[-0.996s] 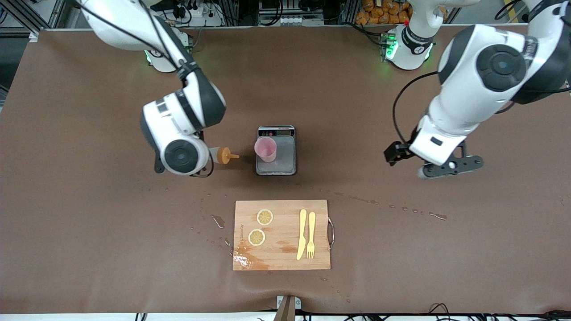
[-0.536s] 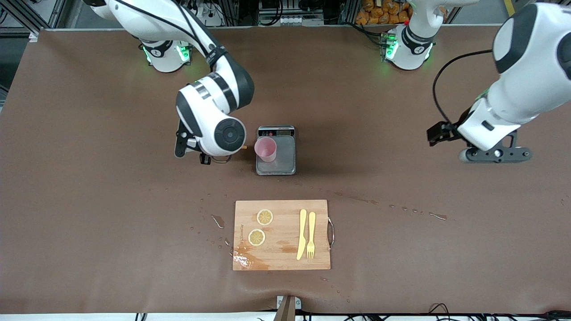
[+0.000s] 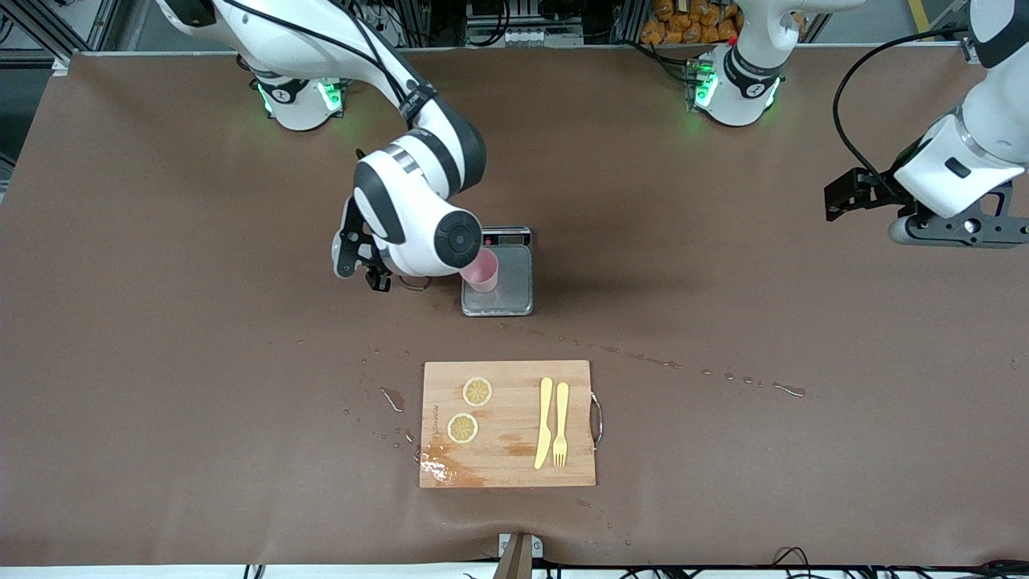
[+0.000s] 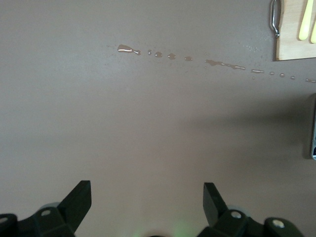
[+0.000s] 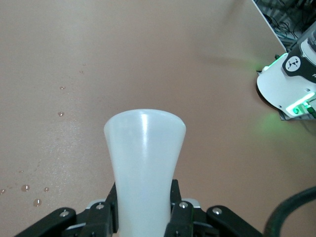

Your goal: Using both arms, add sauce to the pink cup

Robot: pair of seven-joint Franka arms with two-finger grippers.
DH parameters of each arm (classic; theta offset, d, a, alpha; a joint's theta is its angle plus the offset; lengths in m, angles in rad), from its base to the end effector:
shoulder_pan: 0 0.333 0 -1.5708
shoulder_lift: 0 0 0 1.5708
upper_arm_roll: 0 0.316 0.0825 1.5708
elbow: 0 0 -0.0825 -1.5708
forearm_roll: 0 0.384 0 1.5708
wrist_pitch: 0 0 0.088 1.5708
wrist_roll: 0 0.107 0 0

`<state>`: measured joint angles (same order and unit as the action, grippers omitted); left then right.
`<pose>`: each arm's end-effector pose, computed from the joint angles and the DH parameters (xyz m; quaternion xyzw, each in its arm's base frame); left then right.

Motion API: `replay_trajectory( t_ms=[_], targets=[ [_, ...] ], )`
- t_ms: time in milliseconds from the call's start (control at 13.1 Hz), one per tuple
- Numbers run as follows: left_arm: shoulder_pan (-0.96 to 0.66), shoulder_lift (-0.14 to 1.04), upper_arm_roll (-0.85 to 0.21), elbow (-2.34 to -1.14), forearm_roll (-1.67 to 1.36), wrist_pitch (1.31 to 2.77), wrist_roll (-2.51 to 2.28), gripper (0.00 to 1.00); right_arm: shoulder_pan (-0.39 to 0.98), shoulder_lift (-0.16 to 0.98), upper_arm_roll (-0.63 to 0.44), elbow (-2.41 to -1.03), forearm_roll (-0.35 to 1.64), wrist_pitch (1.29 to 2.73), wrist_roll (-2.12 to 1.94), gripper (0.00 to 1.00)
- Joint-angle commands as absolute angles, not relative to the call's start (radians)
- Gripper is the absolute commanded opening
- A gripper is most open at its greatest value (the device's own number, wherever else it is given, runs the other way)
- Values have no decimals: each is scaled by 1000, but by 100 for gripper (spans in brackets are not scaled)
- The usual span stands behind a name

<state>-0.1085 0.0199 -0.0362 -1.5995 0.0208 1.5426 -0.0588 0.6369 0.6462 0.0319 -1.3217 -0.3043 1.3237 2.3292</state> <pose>0.5504 -0.0777 0.5976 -0.9983 0.0430 0.0372 0.0139 0.5360 0.3705 0.3295 0.6420 -0.6855 0.1183 0.3224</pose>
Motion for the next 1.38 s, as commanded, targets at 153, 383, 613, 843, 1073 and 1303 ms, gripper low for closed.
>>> replay_trajectory(
  t_ms=[153,383,613,843,1073,1303],
  targets=[
    [-106,-3,-31,-1577,3,1536,-60,100,689,706,26,-1246,-348,1285,2376,25],
    [-103,-23,-18,-1569,-11,1537,-44,100,712,738,25,-1223,-354,1281,2376,2],
    [-104,-12,-15,-1552,-17,1537,-55,100,721,753,26,-1223,-389,1247,2336,0],
    [-106,-17,-20,-1548,-18,1537,-55,100,729,762,26,-1216,-399,1227,2319,0],
    [-106,-18,-23,-1549,-20,1536,-55,100,716,761,31,-1197,-388,1230,2315,0],
    [-104,-21,-18,-1548,-23,1528,-55,100,704,761,32,-1178,-370,1235,2303,0]
  ],
)
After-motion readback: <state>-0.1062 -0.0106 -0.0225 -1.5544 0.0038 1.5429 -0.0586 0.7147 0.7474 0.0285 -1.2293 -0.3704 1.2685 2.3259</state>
